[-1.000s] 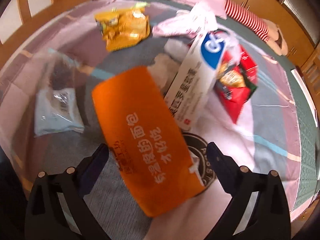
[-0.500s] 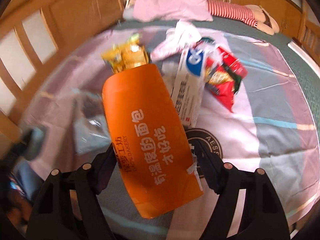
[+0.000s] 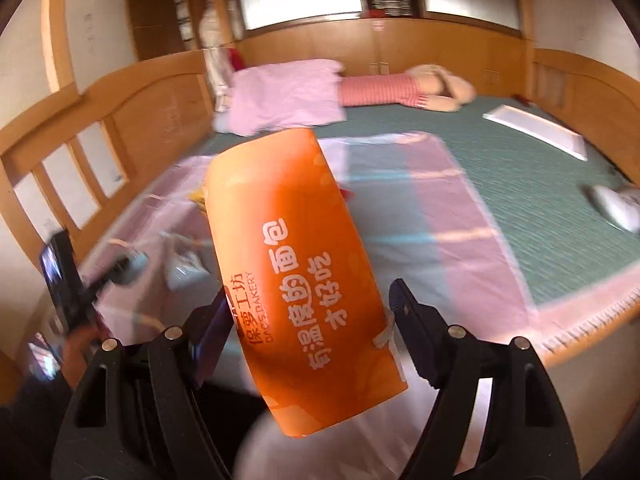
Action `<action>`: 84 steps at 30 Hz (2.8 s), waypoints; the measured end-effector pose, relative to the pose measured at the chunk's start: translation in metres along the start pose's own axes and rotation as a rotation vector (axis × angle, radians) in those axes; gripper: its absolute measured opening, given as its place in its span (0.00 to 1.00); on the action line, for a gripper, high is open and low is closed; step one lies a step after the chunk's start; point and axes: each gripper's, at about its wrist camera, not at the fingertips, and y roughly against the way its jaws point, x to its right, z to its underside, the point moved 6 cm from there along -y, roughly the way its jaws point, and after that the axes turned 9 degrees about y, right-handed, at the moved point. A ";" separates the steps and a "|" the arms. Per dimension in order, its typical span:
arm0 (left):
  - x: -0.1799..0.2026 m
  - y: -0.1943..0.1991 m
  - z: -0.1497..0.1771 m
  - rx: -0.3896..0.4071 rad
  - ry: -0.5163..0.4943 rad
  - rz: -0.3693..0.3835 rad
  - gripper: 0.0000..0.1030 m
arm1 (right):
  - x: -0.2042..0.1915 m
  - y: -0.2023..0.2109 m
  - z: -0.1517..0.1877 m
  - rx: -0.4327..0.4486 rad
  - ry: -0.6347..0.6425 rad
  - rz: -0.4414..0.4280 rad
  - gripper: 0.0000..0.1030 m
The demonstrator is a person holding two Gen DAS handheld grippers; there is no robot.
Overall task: Collect trash
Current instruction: 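Drop the blue cloth and orange bag into the wastebasket with both tools, then grasp the clear plastic bag with the left tool and lift it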
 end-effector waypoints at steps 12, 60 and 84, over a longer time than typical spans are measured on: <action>0.020 0.025 0.015 0.010 -0.085 0.097 0.13 | 0.026 0.009 0.079 -0.132 -0.106 -0.071 0.88; 0.071 -0.142 0.019 -0.288 -0.260 -0.106 0.31 | -0.005 -0.022 0.003 0.035 -0.254 -0.130 0.91; 0.125 -0.102 0.092 0.010 -1.154 -0.361 0.61 | -0.017 -0.182 -0.071 -0.139 -0.317 -0.072 0.91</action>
